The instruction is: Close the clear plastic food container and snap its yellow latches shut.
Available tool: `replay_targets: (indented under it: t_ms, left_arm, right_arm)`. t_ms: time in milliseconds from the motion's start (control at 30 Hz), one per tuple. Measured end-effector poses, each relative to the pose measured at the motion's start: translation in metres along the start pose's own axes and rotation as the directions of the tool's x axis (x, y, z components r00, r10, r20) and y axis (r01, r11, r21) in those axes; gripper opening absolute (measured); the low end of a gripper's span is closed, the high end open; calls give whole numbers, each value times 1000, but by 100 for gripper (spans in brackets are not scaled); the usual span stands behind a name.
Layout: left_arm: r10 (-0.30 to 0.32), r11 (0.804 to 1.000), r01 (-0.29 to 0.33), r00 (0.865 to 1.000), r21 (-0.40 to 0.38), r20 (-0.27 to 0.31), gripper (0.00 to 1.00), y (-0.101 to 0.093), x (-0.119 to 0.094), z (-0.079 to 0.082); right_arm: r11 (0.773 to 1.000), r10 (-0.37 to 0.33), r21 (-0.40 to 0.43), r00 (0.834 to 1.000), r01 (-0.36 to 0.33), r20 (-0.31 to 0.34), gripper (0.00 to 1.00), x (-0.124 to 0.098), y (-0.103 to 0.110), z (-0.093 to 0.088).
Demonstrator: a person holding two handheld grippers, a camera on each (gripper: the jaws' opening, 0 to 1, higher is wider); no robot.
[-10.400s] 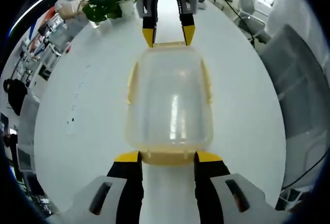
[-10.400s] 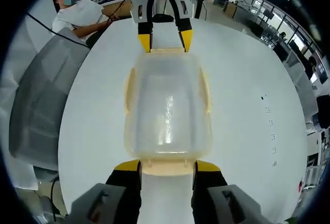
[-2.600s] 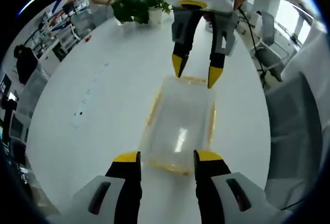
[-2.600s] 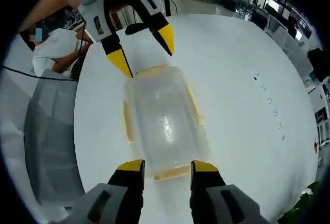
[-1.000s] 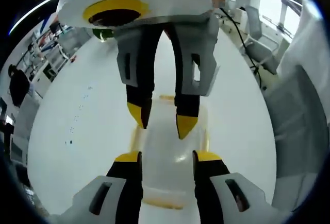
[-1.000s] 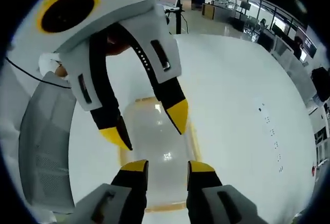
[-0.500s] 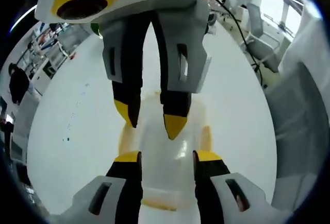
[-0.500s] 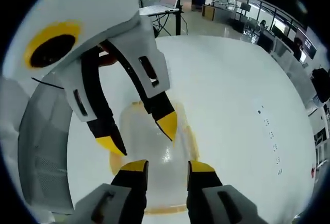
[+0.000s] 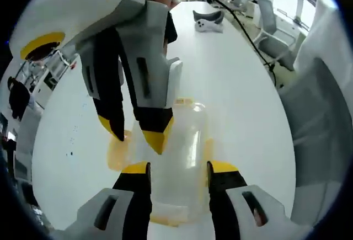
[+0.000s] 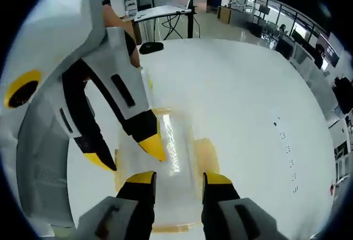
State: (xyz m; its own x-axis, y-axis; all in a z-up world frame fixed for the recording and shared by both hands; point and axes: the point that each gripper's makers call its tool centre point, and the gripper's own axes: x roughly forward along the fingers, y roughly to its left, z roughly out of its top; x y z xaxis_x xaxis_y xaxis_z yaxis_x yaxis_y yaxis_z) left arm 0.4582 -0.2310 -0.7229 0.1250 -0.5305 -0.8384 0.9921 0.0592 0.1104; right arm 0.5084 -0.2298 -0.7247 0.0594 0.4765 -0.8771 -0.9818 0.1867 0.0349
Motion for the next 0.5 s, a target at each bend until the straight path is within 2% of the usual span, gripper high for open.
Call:
replay_targets:
  t_ms: [100, 367, 500]
  left_arm:
    - [1, 1000, -1, 1000, 10, -5, 41, -2, 1, 0]
    - [27, 995, -24, 999, 92, -37, 40, -8, 6, -8]
    - [43, 994, -39, 998, 97, -34, 40, -7, 7, -7]
  right_arm:
    - [1000, 5, 0, 1000, -5, 1, 32, 1, -1, 1]
    - [999, 26, -45, 999, -28, -26, 35, 6, -3, -2]
    - [998, 41, -44, 999, -42, -26, 36, 6, -6, -2]
